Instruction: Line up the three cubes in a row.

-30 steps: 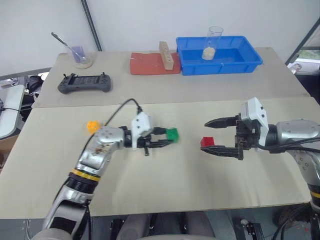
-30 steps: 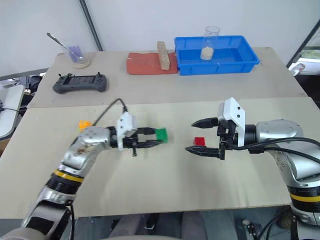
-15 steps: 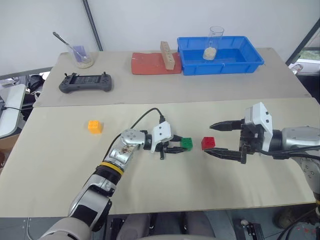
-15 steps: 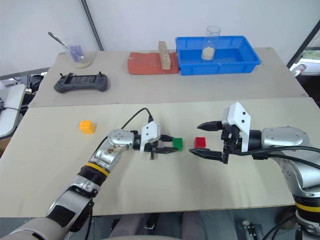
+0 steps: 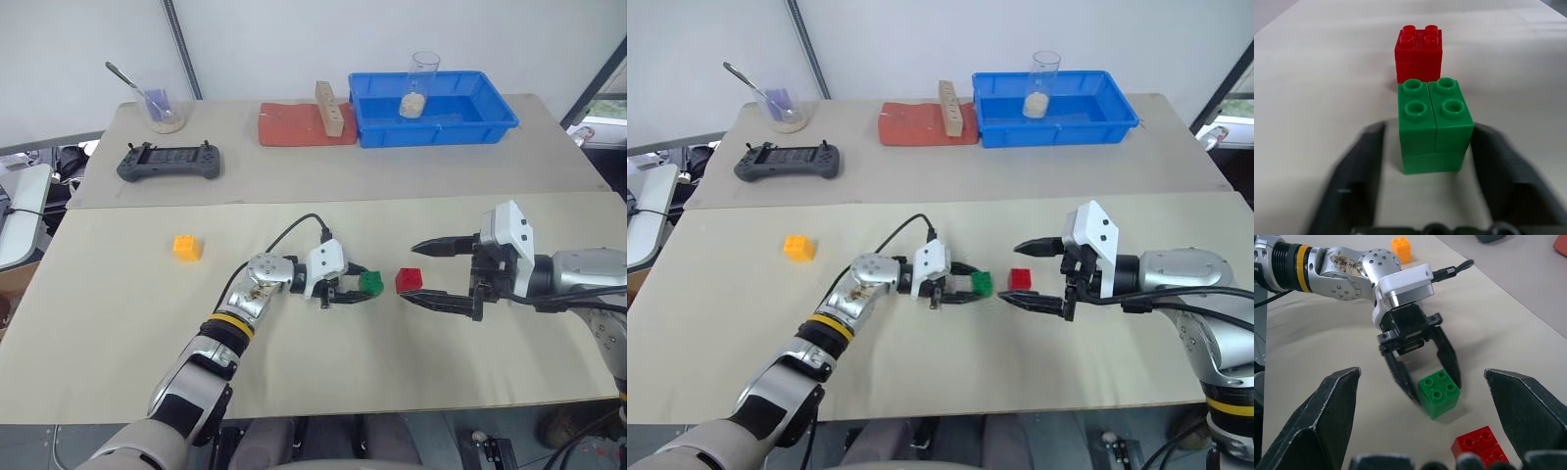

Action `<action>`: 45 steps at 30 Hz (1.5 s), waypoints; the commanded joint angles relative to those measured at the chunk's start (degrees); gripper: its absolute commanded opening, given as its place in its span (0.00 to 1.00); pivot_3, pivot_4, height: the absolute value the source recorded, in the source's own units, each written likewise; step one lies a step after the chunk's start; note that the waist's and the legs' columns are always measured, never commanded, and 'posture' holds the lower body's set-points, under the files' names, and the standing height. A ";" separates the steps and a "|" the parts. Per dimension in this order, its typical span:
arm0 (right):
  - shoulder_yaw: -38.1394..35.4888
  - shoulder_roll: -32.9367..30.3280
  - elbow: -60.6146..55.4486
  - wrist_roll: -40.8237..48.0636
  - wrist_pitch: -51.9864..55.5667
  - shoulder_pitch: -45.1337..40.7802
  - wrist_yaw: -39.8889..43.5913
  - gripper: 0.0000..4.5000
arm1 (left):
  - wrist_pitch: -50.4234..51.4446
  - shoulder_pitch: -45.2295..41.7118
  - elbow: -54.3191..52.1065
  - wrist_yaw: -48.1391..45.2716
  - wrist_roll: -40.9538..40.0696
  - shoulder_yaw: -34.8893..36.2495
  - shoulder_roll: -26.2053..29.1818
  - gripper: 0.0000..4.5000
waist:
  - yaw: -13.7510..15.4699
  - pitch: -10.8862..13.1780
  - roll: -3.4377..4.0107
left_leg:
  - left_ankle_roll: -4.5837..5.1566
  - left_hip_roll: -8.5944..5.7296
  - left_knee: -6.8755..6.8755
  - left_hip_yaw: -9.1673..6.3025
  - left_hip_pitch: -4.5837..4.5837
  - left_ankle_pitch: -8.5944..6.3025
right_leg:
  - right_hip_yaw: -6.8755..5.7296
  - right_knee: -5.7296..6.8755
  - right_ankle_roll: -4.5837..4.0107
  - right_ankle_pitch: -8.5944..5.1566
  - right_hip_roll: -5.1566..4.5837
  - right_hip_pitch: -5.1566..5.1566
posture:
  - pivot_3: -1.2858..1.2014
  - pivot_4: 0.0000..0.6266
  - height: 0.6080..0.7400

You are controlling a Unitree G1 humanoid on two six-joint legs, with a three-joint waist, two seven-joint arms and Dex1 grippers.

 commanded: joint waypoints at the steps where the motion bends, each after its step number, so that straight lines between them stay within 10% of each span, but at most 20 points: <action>1: -0.74 -0.64 -0.22 0.70 -0.54 -1.61 0.42 1.00 | 0.00 -1.43 -2.37 -0.85 -0.71 1.65 0.64 0.99 | -0.05 0.00 0.00 | 0.00 0.00 0.00 0.00 0.00 0.00 | 0.00 0.00 0.00 0.00 0.00 0.00 | 0.52 0.24 1.00; 13: 7.37 6.46 4.09 2.01 1.47 -13.93 1.09 1.00 | 23.52 15.24 -42.32 12.44 -8.19 19.64 16.45 0.99 | -2.13 -0.03 0.05 | 0.06 0.04 -0.03 -0.01 0.02 -0.05 | 0.10 0.09 -0.01 0.00 0.03 -0.10 | 0.52 0.24 1.00; 22: 11.55 16.67 6.95 4.50 8.15 -26.52 -2.99 1.00 | 25.50 39.35 -60.02 39.94 -5.22 40.05 8.85 0.99 | -1.24 -0.02 0.04 | -0.01 0.03 -0.04 -0.01 0.07 -0.08 | 0.10 0.07 -0.02 0.01 0.04 -0.10 | 0.52 0.24 1.00; 45: 9.58 18.89 2.25 6.71 18.18 -33.77 -12.63 1.00 | 12.18 29.67 -27.91 50.77 -2.03 37.16 4.83 0.94 | -0.06 -0.03 0.00 | -0.50 0.01 -0.03 -0.02 0.18 -0.26 | -0.03 0.15 -0.08 0.06 0.01 -0.05 | 0.52 0.24 1.00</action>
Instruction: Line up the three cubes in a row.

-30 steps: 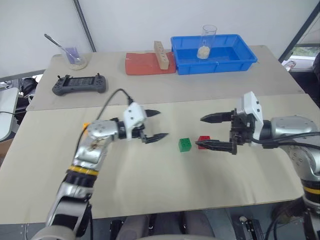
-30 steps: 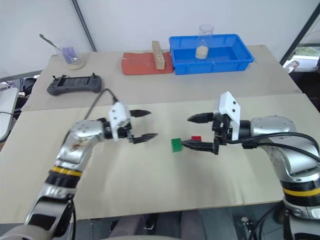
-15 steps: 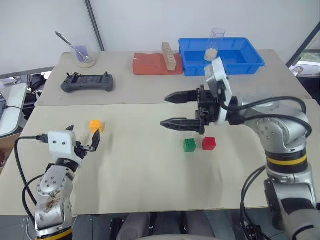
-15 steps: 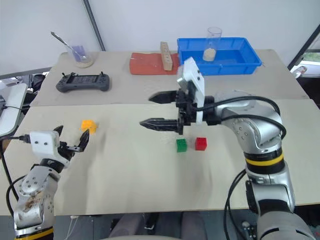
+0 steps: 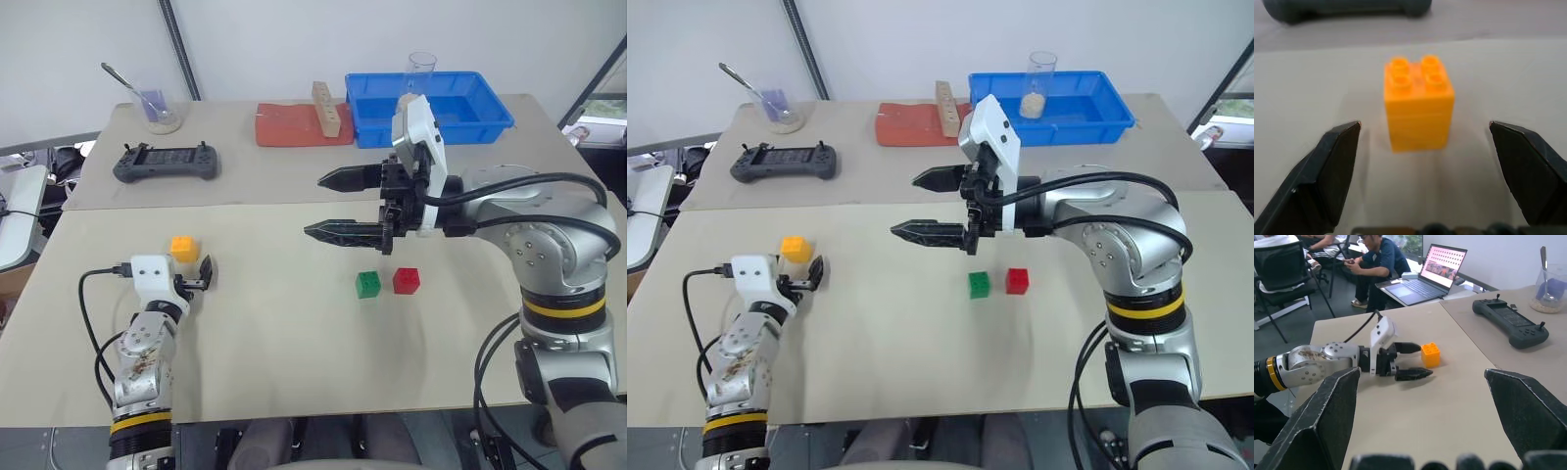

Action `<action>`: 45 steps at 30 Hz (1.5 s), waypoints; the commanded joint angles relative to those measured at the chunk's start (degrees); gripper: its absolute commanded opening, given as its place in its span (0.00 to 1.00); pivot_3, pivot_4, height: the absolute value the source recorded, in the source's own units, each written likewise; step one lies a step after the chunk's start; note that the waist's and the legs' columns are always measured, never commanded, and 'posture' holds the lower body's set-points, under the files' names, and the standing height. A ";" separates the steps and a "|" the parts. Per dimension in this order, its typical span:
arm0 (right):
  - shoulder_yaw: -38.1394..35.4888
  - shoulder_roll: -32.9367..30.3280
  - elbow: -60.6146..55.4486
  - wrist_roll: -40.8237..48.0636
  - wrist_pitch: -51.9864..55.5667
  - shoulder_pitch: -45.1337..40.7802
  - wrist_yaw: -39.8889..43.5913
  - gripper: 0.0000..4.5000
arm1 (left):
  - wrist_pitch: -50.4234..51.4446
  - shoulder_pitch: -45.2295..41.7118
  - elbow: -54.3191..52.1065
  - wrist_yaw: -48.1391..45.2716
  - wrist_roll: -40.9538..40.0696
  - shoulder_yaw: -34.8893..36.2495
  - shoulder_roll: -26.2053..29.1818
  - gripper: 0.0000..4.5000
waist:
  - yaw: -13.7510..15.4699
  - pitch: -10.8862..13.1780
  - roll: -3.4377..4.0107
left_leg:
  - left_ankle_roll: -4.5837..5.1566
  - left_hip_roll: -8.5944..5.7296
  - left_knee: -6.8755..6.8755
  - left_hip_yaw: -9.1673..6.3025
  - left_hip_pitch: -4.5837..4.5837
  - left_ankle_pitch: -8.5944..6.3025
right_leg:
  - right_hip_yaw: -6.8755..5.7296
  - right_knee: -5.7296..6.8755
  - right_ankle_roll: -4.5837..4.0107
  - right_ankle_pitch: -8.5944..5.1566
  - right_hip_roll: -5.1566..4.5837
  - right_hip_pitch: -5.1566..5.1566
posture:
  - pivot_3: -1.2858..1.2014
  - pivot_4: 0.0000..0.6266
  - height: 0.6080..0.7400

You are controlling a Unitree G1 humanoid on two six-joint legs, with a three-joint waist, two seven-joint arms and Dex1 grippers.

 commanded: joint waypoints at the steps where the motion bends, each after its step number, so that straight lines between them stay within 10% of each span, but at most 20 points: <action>1: -2.07 -0.76 -2.35 1.37 0.45 -0.16 -1.03 1.00 | -3.87 -2.06 3.50 0.71 0.71 -0.34 1.09 0.88 | 0.05 0.00 0.00 | 0.00 -0.01 0.00 0.00 0.01 0.00 | 0.00 0.01 0.00 0.00 -0.01 0.02 | 0.52 0.24 1.00; 7: -2.49 -1.25 -2.60 2.24 0.63 -0.02 -2.21 1.00 | -6.07 -3.93 6.31 0.89 0.55 -0.91 1.71 0.29 | 0.02 0.00 0.00 | 0.00 -0.01 0.00 0.00 0.00 0.00 | 0.01 0.01 0.00 0.00 -0.01 0.01 | 0.52 0.24 1.00; 12: -2.59 -2.44 -2.53 1.98 -0.09 0.88 -2.09 1.00 | -6.02 -3.44 2.94 -2.65 1.02 -3.58 4.15 0.29 | 0.01 0.00 0.00 | 0.01 -0.01 0.00 0.00 -0.01 0.00 | 0.01 0.00 0.00 0.00 -0.01 0.00 | 0.52 0.24 1.00; 19: -3.48 -12.22 -4.54 -1.74 -7.03 11.05 4.82 1.00 | 1.08 -9.39 -8.05 -33.09 -7.58 -17.62 15.81 0.29 | 0.19 0.01 -0.01 | 0.02 -0.06 0.02 0.00 -0.19 -0.02 | -0.04 -0.13 0.04 0.03 -0.07 -0.02 | 0.52 0.24 1.00; 27: -4.95 -18.20 -6.84 -4.81 -13.15 21.36 8.67 1.00 | -3.62 -22.14 5.76 -55.66 -6.01 -31.03 16.15 0.29 | -1.50 0.01 0.00 | 0.50 0.01 -0.01 0.03 -0.17 0.24 | -0.01 -0.12 0.05 0.02 0.01 -0.05 | 0.52 0.24 1.00; 45: -8.95 -19.51 -10.28 -2.83 -10.31 25.06 4.62 1.00 | -15.25 -27.92 23.67 -58.24 -0.07 -34.08 7.23 0.29 | -0.90 0.02 -0.02 | 0.56 -0.01 0.04 0.02 -0.20 0.21 | -0.01 -0.19 0.06 0.02 -0.08 0.00 | 0.52 0.24 1.00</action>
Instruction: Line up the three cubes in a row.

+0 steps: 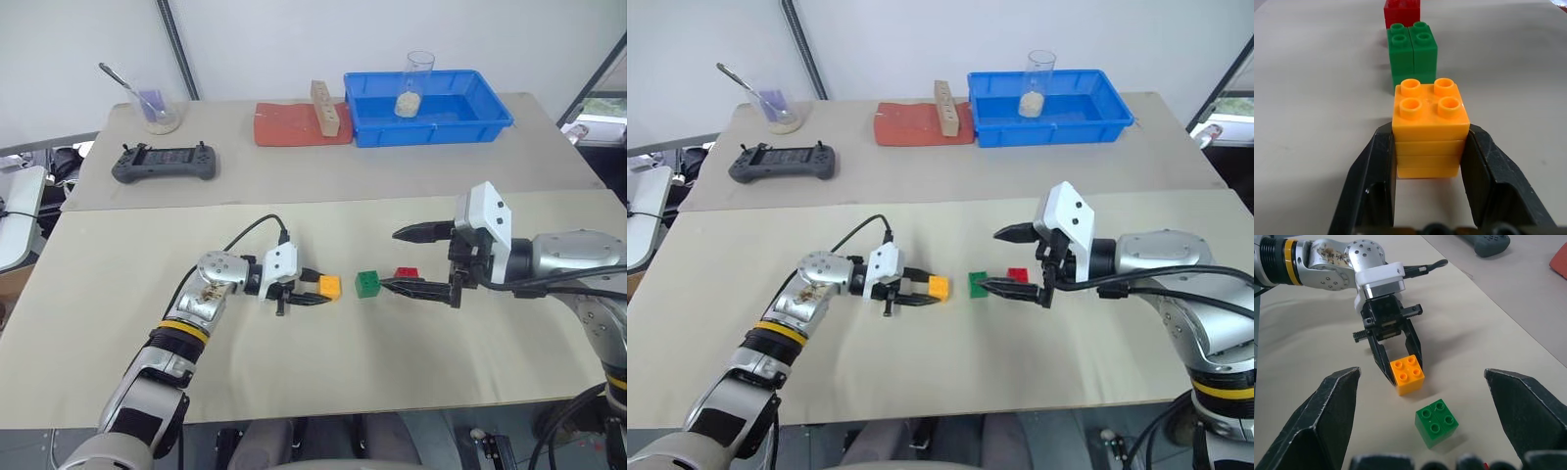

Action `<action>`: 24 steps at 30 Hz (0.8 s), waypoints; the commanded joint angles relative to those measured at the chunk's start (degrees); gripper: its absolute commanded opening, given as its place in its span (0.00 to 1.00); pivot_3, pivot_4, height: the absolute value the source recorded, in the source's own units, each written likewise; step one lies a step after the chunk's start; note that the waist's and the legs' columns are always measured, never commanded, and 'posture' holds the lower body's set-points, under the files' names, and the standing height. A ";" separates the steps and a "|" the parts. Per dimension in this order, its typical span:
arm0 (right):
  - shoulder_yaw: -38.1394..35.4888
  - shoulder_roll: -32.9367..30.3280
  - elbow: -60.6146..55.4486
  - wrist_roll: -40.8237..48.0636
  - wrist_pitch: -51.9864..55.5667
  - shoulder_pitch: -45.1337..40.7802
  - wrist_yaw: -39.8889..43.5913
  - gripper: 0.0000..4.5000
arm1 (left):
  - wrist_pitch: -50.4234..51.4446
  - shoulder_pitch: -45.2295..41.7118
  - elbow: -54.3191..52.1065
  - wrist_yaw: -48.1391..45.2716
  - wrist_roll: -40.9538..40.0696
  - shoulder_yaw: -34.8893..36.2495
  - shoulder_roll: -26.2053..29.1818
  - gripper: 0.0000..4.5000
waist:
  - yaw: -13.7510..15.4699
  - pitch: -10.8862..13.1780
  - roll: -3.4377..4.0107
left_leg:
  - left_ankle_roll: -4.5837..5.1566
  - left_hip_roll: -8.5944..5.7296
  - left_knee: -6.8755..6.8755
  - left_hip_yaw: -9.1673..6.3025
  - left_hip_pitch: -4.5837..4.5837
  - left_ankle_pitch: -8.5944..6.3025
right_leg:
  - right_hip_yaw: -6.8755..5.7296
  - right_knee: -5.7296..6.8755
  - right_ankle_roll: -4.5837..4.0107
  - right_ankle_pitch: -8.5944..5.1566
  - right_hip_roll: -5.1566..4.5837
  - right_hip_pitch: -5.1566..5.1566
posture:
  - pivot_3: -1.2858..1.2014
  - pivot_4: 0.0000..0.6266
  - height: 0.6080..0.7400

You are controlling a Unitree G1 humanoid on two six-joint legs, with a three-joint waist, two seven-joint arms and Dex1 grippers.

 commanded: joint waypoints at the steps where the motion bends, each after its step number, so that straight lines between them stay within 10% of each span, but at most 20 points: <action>1: -1.90 -1.06 -1.11 0.62 0.25 -0.58 -0.35 1.00 | -1.36 -1.49 1.54 0.45 0.83 0.67 -0.55 0.29 | 0.00 0.00 0.00 | 0.00 0.00 0.00 0.00 0.00 0.00 | 0.00 0.00 0.00 0.00 0.01 0.00 | 0.52 0.24 1.00; 3: -1.69 -1.23 -0.79 0.42 0.02 -0.63 -0.24 1.00 | -1.56 -1.79 2.35 0.18 0.91 0.79 -0.54 0.29 | -0.03 0.00 0.00 | 0.00 0.00 0.00 0.00 0.00 0.00 | 0.00 0.01 0.00 0.00 0.01 0.00 | 0.52 0.24 1.00; 4: -1.60 -1.31 -0.66 0.30 -0.13 -0.56 -0.14 1.00 | -1.68 -1.89 2.64 0.10 0.96 0.85 -0.47 0.52 | -0.04 0.00 0.00 | 0.00 0.00 0.00 0.00 0.00 0.00 | 0.00 0.01 0.00 0.00 0.01 0.00 | 0.52 0.24 1.00; 9: -1.47 -1.47 0.00 -0.01 -0.82 -0.11 0.32 1.00 | -1.81 -2.33 3.20 -0.04 1.07 1.39 0.01 1.00 | -0.19 0.00 0.00 | 0.01 0.00 0.00 0.00 0.00 0.00 | 0.00 0.03 0.00 0.00 0.03 -0.03 | 0.52 0.24 1.00; 24: -12.98 -3.92 3.01 -2.70 -7.84 12.79 2.64 1.00 | 20.10 6.12 -27.06 3.82 -5.35 16.93 22.58 1.00 | -0.52 0.02 0.00 | 0.02 0.03 -0.02 -0.01 0.01 -0.02 | 0.04 0.06 0.00 0.00 0.09 -0.08 | 0.52 0.24 1.00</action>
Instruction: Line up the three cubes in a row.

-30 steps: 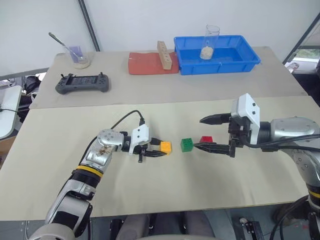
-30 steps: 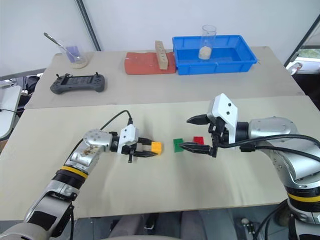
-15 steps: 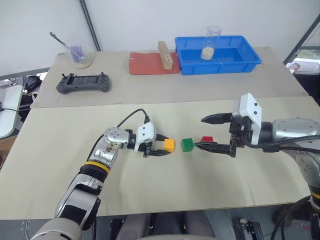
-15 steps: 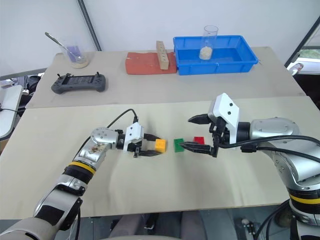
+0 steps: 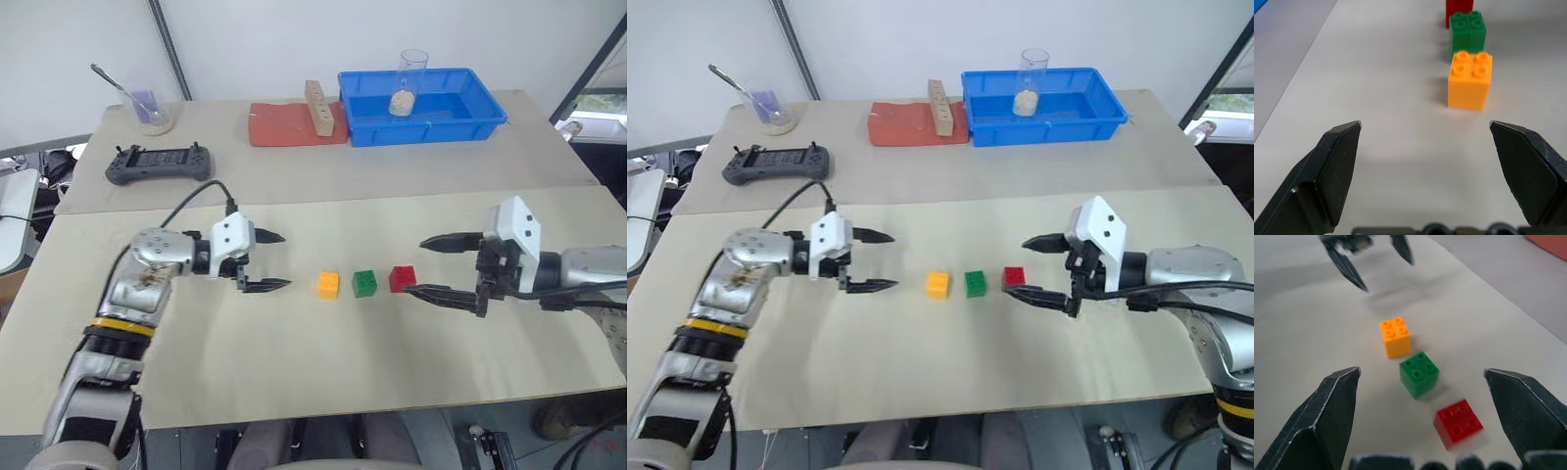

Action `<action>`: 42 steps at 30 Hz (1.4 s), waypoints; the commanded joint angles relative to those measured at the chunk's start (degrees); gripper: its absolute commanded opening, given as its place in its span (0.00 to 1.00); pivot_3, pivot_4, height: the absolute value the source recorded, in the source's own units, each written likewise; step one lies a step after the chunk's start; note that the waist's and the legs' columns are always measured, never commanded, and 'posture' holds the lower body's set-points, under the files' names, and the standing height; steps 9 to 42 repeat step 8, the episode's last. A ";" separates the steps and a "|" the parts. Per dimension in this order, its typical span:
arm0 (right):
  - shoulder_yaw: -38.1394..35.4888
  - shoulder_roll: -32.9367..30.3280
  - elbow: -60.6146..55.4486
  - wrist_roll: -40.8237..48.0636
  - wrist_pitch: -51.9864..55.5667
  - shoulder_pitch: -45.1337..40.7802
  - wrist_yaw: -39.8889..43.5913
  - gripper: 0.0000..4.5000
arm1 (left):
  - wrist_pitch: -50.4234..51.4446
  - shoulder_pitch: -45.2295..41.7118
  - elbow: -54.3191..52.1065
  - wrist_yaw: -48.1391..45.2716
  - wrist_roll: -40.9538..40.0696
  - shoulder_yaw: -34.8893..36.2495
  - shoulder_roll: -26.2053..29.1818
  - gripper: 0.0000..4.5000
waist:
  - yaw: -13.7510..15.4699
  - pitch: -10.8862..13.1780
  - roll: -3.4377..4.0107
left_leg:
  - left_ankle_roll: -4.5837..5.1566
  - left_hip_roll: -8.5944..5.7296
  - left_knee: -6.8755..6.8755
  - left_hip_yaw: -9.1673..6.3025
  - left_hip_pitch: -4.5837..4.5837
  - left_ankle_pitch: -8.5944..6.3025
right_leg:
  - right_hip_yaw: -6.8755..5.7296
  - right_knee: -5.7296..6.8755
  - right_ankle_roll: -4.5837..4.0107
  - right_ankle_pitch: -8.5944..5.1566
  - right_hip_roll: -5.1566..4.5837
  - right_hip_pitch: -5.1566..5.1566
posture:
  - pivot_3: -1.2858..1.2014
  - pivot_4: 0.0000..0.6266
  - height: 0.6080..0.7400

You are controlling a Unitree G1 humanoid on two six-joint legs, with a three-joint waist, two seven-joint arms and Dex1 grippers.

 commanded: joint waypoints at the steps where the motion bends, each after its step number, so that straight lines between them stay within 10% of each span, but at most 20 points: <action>1: -4.98 -0.34 -0.62 -0.42 -1.94 2.24 -1.09 1.00 | 4.87 0.92 -6.09 2.63 -2.48 6.27 4.39 1.00 | 0.03 0.00 0.01 | -0.01 0.00 0.00 0.00 0.00 0.00 | 0.00 0.00 0.00 0.00 0.00 0.00 | 0.52 0.24 1.00; 42: -6.67 0.16 -0.77 -0.81 -3.69 5.63 -1.65 1.00 | 5.77 2.90 -6.19 2.69 -4.35 8.49 6.29 1.00 | 0.46 0.00 0.01 | -0.08 -0.01 0.00 0.01 0.14 -0.03 | 0.00 -0.03 0.01 0.00 -0.04 0.14 | 0.52 0.24 1.00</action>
